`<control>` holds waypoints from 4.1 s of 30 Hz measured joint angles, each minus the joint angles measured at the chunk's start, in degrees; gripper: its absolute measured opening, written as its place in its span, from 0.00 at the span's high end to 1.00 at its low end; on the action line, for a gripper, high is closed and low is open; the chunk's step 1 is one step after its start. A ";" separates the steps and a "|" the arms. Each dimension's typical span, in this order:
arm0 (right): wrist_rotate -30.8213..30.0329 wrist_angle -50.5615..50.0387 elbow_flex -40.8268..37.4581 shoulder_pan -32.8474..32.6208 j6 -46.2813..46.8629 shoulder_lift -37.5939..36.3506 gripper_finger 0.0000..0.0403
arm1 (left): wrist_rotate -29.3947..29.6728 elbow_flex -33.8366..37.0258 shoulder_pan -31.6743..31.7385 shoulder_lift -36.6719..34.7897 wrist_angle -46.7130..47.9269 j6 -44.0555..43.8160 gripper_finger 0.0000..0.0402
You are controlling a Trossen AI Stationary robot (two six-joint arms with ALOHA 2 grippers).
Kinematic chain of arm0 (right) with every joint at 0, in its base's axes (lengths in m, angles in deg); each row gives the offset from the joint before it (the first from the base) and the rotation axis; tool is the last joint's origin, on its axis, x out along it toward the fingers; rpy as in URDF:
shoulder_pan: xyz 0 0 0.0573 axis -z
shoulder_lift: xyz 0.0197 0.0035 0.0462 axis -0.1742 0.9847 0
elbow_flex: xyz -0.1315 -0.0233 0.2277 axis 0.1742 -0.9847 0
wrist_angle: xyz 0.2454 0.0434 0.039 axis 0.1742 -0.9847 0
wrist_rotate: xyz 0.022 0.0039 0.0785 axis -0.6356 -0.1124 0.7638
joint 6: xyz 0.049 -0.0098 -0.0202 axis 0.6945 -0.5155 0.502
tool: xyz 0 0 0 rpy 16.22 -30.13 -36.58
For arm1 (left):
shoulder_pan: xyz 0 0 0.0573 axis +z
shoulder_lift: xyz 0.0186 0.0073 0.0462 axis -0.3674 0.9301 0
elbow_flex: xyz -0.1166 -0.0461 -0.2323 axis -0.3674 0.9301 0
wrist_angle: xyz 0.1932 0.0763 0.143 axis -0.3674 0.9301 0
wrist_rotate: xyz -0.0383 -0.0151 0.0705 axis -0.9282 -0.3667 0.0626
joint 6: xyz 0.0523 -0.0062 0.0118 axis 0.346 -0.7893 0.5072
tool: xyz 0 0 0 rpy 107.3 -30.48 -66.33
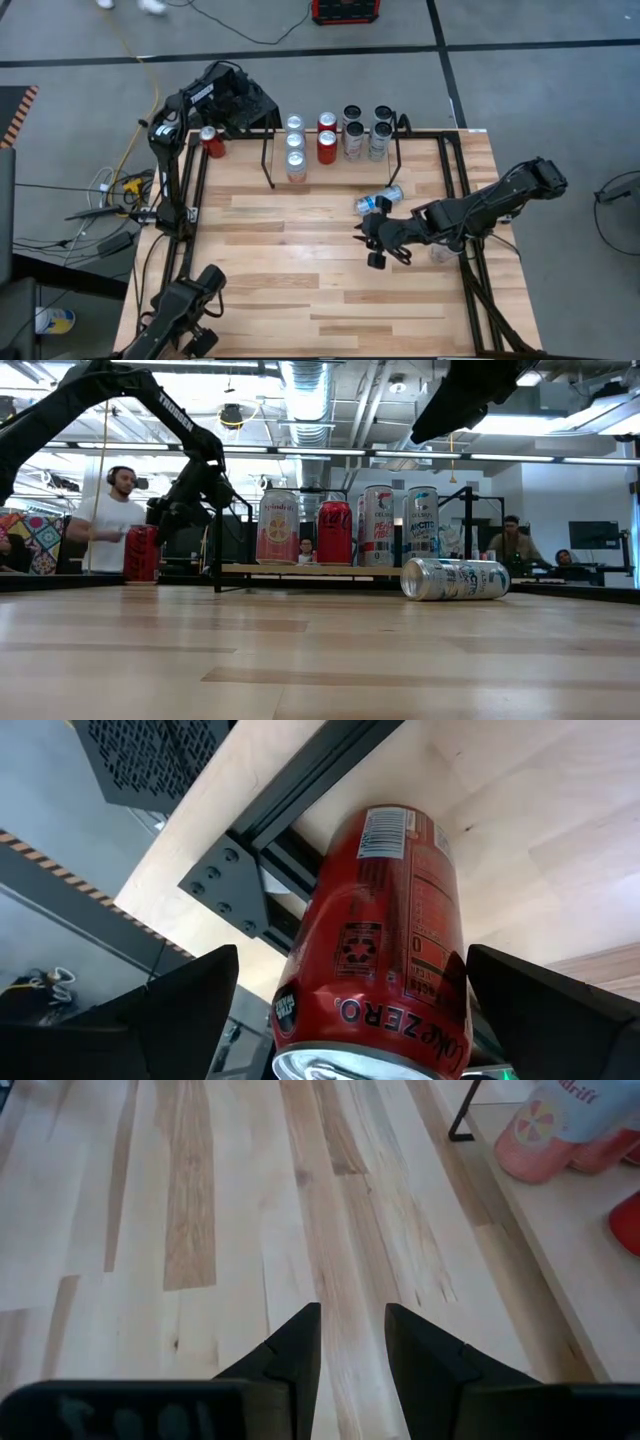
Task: Place canned beverage on shelf
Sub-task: Put the red black soda can on the shelf aligned with the other red black soda cans
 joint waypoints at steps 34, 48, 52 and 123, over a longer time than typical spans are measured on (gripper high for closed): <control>0.04 -2.92 0.00 0.61 0.00 0.00 0.66 | 8.16 5.21 -3.17 -0.04 0.11 4.88 0.06; 0.04 -4.17 0.00 0.70 0.00 0.00 0.66 | 11.08 5.31 -3.17 -0.04 0.03 5.59 0.25; 0.04 -4.44 0.00 0.70 -0.02 0.00 0.66 | 11.39 4.86 -3.43 -0.04 -0.11 5.61 0.25; -2.07 -2.02 -0.02 -3.15 4.61 -0.02 0.66 | -18.38 -1.44 -67.83 0.15 0.07 -5.14 0.25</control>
